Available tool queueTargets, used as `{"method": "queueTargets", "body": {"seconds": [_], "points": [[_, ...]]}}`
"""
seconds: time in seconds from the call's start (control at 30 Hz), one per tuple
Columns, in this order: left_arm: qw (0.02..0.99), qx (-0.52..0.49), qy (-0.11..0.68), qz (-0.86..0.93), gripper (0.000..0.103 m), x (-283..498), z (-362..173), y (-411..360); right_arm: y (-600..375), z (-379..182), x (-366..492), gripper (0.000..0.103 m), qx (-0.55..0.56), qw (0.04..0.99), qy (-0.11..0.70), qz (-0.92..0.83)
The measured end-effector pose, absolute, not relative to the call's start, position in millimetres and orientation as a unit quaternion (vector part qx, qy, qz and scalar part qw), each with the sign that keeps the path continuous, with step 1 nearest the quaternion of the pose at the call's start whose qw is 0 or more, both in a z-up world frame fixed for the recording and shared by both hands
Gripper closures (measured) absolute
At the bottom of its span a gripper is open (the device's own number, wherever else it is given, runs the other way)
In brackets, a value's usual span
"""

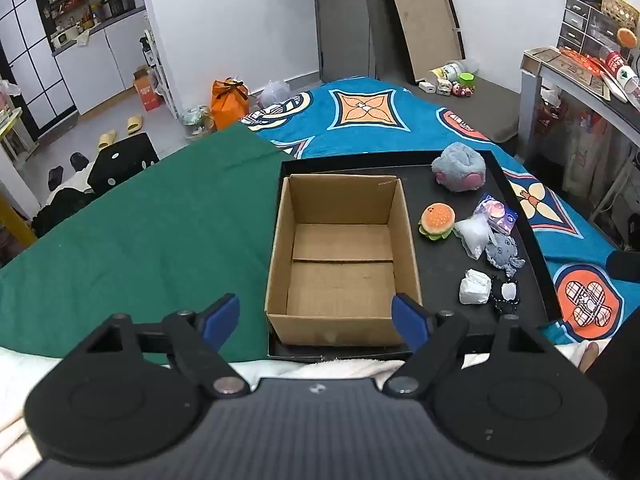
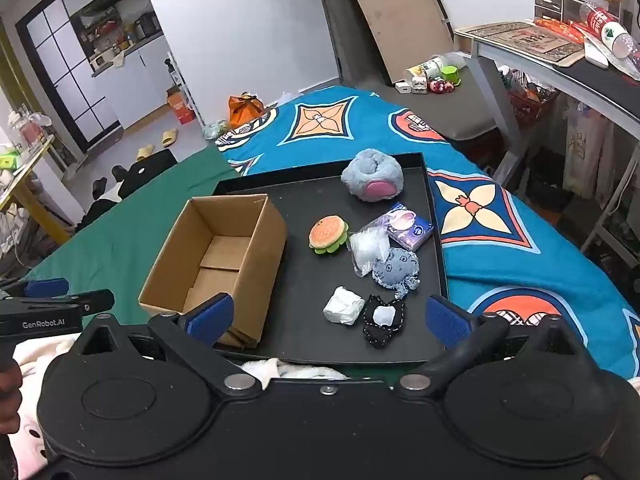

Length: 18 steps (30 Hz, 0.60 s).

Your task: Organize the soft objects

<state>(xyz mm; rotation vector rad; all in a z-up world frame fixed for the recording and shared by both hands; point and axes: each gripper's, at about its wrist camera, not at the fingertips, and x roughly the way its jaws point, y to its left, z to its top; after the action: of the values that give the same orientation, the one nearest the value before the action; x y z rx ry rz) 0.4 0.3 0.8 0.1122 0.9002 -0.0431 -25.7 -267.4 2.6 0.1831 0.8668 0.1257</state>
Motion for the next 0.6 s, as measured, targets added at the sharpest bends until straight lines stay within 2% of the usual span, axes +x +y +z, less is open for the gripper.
{"method": "queueTargets", "body": {"seconds": [0.23, 0.6], "points": [[0.906, 0.063, 0.419, -0.014, 0.021, 0.3, 3.8, -0.3, -264.7, 1.1, -27.3, 0.000, 0.079, 0.899, 0.426, 0.056], [0.894, 0.057, 0.442, -0.044, 0.021, -9.6, 7.9, -14.9, -265.4, 3.4, -34.0, 0.000, 0.077, 0.900, 0.426, 0.057]]}}
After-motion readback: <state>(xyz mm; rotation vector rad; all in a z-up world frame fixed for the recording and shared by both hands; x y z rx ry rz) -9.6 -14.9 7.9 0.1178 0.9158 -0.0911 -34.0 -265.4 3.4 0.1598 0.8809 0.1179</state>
